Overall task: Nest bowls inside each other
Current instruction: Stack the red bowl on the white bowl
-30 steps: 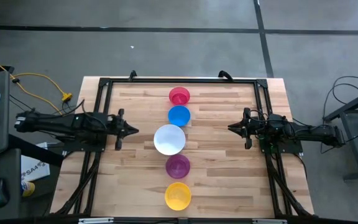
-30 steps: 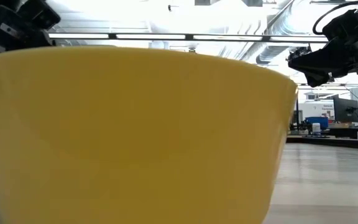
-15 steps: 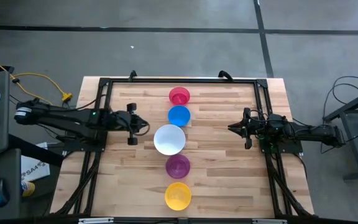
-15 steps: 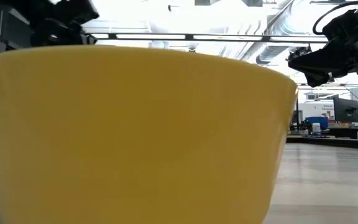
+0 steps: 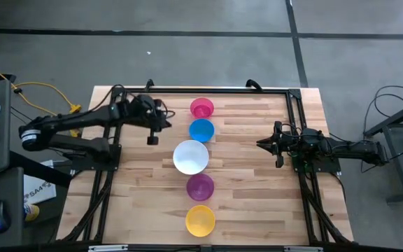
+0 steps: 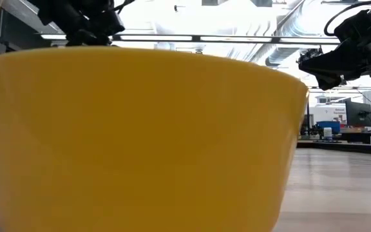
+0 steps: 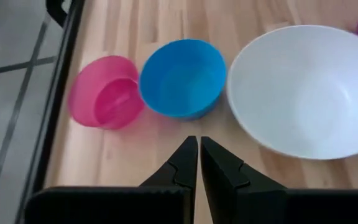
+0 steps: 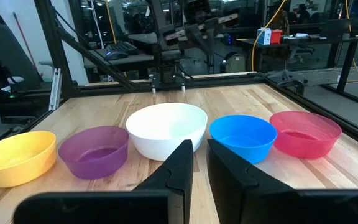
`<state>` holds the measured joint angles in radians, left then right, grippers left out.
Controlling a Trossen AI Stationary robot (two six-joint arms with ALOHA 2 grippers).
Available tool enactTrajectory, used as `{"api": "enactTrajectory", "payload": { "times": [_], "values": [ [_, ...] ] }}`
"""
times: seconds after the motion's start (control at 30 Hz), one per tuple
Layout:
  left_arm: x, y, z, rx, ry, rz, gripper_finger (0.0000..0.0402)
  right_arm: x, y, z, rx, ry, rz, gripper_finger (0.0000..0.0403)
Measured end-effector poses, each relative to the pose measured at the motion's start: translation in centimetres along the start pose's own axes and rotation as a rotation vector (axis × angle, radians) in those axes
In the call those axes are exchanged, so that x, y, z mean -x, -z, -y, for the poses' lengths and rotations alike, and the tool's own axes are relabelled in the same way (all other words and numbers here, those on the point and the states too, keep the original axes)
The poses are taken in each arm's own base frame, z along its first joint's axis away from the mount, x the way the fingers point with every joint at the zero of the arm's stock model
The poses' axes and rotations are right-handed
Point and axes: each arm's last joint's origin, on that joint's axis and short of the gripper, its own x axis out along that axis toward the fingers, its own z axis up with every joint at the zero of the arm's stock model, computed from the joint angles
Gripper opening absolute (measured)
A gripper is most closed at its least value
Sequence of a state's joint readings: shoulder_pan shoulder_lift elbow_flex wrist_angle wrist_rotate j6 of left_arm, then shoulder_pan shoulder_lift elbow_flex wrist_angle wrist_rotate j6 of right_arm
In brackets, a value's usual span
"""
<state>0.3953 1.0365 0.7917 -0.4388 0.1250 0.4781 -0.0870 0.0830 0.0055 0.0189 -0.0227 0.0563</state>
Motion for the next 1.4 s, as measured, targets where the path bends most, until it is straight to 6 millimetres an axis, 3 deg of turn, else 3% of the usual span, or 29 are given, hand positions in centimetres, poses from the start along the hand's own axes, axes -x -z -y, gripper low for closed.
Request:
{"api": "enactTrajectory", "payload": {
  "times": [0.23, 0.6, 0.97, 1.27, 1.4],
  "values": [
    [-1.1, -1.1, -2.3, -0.023, 0.037, -0.11, 0.0019, 0.0, 0.0, 0.0, 0.0, -0.002, 0.0, 0.0039],
    [-5.6, -3.8, -4.8, -0.107, 0.126, -0.246, 0.0019, 0.0, 0.0, 0.0, 0.0, -0.003, 0.0, 0.0039],
    [-9.5, -3.6, -5.7, -0.252, 0.103, -0.307, 0.0019, 0.0, 0.0, 0.0, 0.0, -0.003, 0.0, 0.0039],
    [-9.9, -3.4, -6.2, -0.3, 0.062, -0.339, 0.0019, 0.0, 0.0, 0.0, 0.0, -0.003, 0.0, 0.0039],
    [-9.4, -3.8, -7.5, -0.294, 0.037, -0.32, 0.0019, 0.0, 0.0, 0.0, 0.0, -0.003, 0.0, 0.0039]
  ]
}}
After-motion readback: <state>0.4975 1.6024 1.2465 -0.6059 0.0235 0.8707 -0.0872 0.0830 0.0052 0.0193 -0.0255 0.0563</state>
